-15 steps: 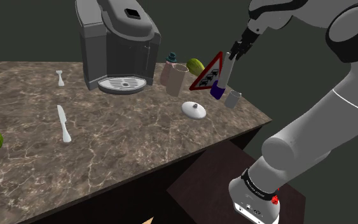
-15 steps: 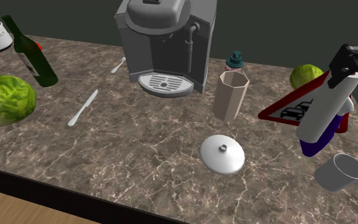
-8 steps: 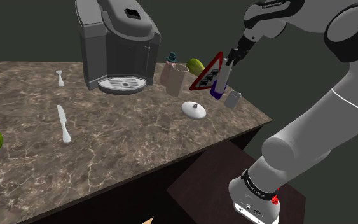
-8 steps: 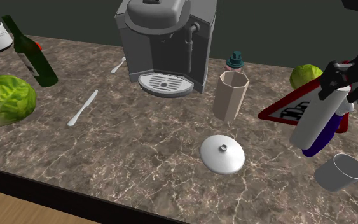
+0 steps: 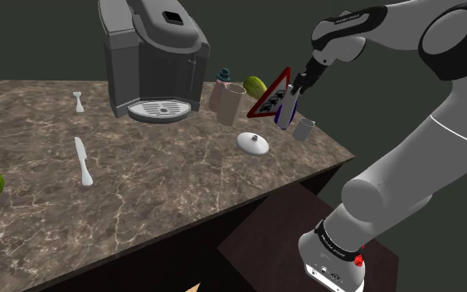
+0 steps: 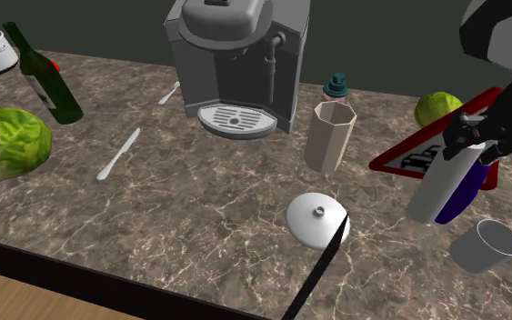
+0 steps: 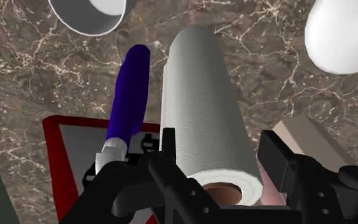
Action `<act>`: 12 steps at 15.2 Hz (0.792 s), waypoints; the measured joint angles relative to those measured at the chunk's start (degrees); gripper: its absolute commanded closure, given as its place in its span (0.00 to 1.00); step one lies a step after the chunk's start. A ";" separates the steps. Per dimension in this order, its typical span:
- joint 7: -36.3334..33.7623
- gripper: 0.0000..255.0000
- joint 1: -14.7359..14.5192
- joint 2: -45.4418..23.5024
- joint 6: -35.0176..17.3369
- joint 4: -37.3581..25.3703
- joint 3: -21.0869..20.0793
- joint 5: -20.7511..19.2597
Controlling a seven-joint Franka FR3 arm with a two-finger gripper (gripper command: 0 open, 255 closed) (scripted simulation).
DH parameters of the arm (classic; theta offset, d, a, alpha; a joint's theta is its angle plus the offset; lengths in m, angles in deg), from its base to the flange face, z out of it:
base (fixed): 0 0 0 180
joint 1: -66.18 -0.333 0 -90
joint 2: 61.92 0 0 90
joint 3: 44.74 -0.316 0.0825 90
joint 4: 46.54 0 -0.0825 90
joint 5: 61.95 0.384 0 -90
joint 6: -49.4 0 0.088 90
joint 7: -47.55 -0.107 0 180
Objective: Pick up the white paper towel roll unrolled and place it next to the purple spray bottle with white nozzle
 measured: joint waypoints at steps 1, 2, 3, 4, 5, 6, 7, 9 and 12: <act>0.14 1.00 -0.01 -0.19 -0.74 0.57 0.00 0.13; 0.30 1.00 0.01 -0.42 -1.38 1.00 0.01 0.28; 0.42 1.00 -0.02 -0.66 -2.15 1.53 -0.01 0.43; 0.67 1.00 0.01 -1.06 -2.88 1.91 0.01 0.67; 0.91 1.00 0.03 -1.42 -3.59 2.30 0.03 0.89; 1.03 1.00 0.01 -1.59 -4.35 2.89 0.01 1.03; 1.17 1.00 -0.02 -1.79 -5.29 3.65 -0.03 1.20; 1.42 1.00 0.01 -2.29 -5.89 3.80 -0.02 1.46; 1.52 1.00 0.03 -2.44 -6.13 3.88 -0.01 1.56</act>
